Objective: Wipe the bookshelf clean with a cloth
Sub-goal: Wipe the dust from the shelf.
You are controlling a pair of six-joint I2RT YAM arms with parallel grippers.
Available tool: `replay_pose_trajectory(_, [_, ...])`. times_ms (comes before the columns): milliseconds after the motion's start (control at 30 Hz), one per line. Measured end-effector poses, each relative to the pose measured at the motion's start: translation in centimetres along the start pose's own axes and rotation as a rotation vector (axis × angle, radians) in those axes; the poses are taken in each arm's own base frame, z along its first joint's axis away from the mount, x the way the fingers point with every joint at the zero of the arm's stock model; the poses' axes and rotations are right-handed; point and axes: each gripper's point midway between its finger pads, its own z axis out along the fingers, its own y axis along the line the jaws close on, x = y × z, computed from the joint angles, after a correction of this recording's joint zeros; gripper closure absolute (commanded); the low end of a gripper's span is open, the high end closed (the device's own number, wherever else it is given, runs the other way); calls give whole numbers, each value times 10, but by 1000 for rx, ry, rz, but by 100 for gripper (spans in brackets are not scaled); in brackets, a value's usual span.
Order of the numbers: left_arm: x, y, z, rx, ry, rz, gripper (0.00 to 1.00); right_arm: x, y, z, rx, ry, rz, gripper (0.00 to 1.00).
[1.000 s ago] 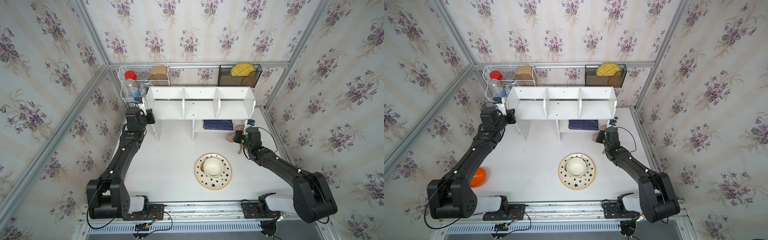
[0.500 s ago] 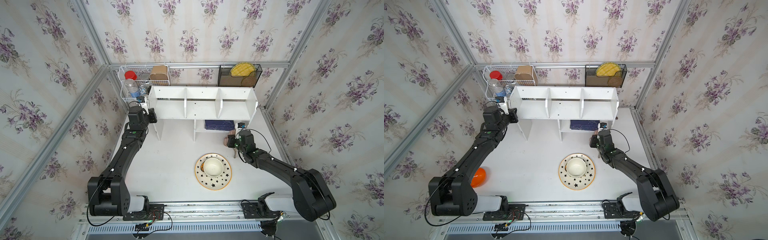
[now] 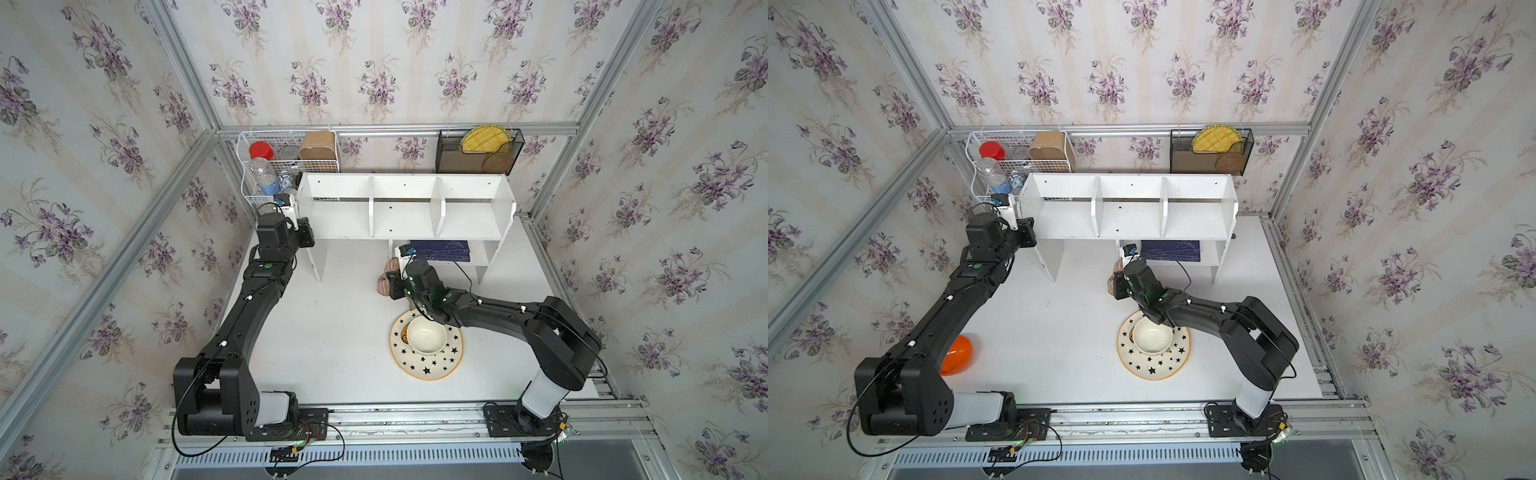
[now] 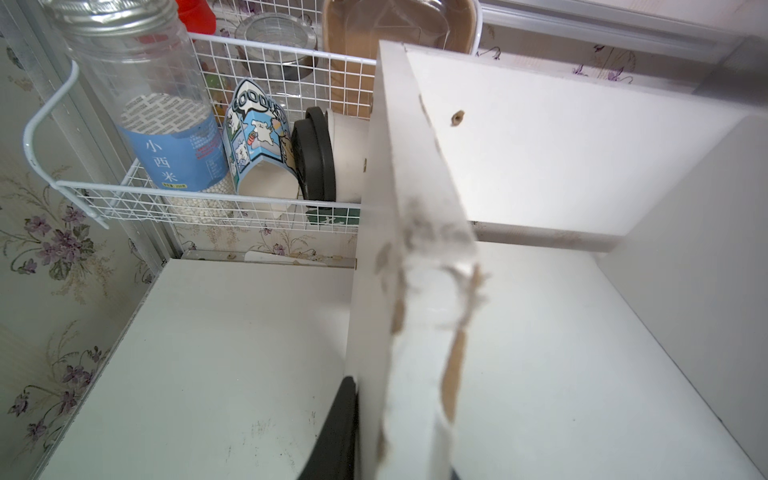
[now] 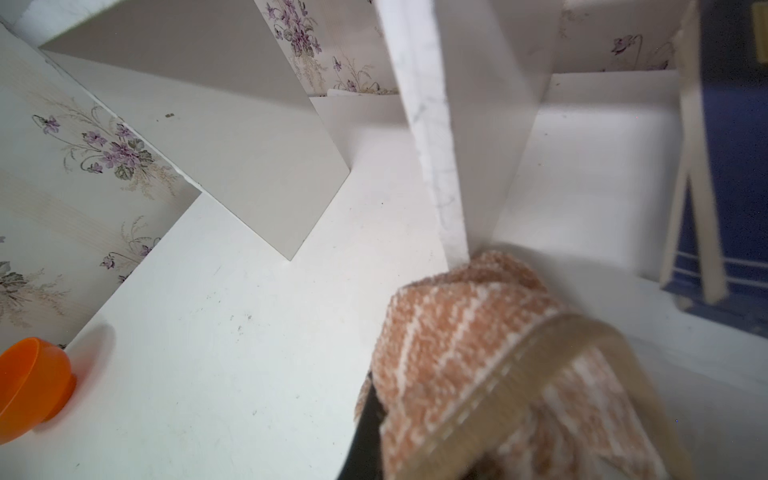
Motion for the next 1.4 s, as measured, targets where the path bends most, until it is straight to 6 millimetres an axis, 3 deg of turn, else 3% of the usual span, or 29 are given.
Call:
replay_pose_trajectory(100, [0, 0, 0, -2, 5, 4, 100, 8, -20, 0, 47, 12, 8, 100])
replay_pose_trajectory(233, [0, 0, 1, -3, 10, 6, 100, 12, -61, -17, 131, 9, 41, 100])
replay_pose_trajectory(300, [0, 0, 1, -3, 11, 6, 100, 9, -65, -24, 142, -5, 47, 100])
replay_pose_trajectory(533, [0, 0, -1, -4, 14, 12, 100, -38, -11, -25, 24, -86, -5, 100])
replay_pose_trajectory(767, [0, 0, -2, -4, 20, 14, 100, -103, 35, -55, -46, -220, -45, 100])
replay_pose_trajectory(867, [1, 0, -2, -4, 21, 14, 100, -113, 45, -59, -58, -249, -59, 100])
replay_pose_trajectory(967, [1, 0, -2, -4, 21, 14, 100, -93, 39, -42, -38, -205, -70, 100])
replay_pose_trajectory(1133, [1, 0, -2, -4, 22, 15, 100, -10, 9, -8, 18, -23, -50, 100])
replay_pose_trajectory(1200, [1, 0, -2, -4, 21, 16, 100, 9, 5, 2, 18, 24, -50, 100])
replay_pose_trajectory(1300, [1, 0, -3, -4, 22, 19, 100, 13, 9, 17, 9, 47, -43, 100])
replay_pose_trajectory(1400, [1, 0, -3, -4, 22, 26, 100, 0, 15, 16, 6, 33, -64, 100])
